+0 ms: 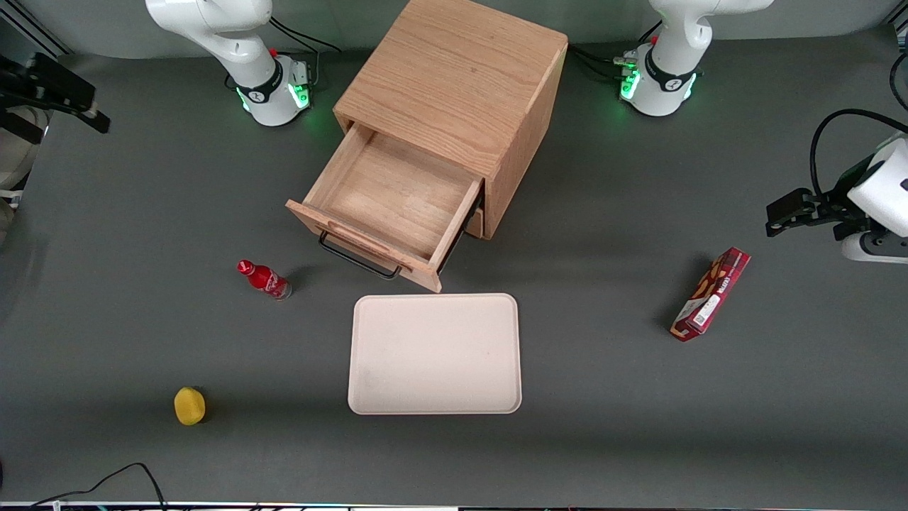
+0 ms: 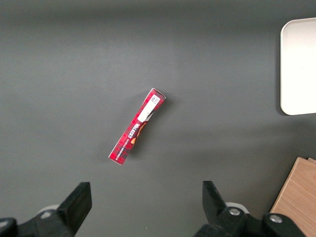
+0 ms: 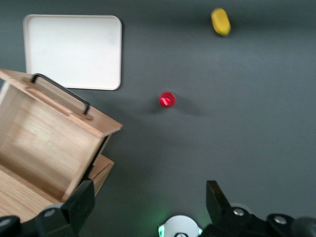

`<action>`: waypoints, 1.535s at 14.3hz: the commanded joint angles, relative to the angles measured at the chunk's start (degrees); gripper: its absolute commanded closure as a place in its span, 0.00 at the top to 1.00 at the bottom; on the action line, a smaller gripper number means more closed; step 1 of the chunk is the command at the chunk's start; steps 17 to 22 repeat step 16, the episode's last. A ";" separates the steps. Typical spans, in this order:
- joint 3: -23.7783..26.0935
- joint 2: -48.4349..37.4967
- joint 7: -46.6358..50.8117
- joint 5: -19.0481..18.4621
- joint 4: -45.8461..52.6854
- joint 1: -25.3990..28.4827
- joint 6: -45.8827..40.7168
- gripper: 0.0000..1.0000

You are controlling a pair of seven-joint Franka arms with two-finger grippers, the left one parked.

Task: Open upper drawer

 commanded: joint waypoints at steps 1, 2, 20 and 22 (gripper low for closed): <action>-1.91 -8.58 2.24 -1.67 -16.01 0.87 7.31 1.00; -1.91 -12.00 3.02 -1.67 -22.95 0.96 12.05 1.00; -0.42 -11.86 14.28 -3.96 -26.88 1.66 15.62 1.00; -0.42 -11.86 14.28 -3.96 -26.88 1.66 15.62 1.00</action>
